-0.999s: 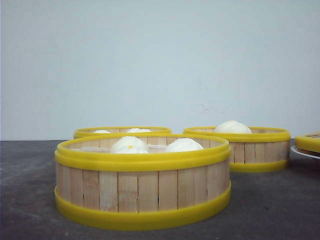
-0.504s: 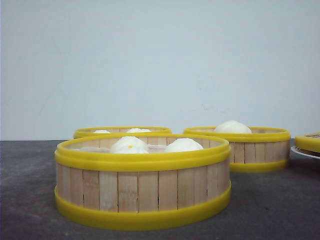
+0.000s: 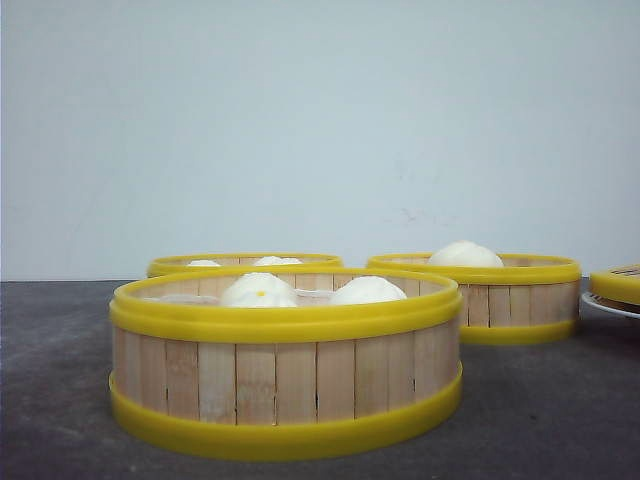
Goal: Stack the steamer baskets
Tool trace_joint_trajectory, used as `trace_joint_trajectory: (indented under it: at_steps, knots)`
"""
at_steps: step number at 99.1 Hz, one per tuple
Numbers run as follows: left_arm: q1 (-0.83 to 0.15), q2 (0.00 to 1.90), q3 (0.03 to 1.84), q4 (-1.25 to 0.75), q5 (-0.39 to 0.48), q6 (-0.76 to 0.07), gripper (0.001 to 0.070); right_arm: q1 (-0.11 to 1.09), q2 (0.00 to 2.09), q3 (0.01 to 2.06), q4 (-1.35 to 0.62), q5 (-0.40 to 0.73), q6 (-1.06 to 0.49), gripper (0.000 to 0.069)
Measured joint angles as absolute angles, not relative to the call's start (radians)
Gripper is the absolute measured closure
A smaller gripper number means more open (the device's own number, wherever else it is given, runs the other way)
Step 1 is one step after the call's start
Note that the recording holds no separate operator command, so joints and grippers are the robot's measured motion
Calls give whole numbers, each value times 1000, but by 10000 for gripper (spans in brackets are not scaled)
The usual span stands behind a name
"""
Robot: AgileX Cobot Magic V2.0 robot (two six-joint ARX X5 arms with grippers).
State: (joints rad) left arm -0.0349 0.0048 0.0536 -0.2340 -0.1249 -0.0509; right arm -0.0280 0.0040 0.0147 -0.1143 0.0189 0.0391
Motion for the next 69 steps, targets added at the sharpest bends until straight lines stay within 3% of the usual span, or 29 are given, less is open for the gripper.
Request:
trace_joint_trajectory:
  at_steps: [11, 29, 69]
  knots:
    - [-35, 5, 54, -234, -120, -89, 684, -28, 4, 15, -115, 19, 71, 682]
    - [-35, 5, 53, -234, -107, -228, 684, -28, 4, 15, -114, 16, 233, 682]
    - [-35, 5, 53, -235, -54, -395, 685, -28, 4, 15, -69, -25, 472, 682]
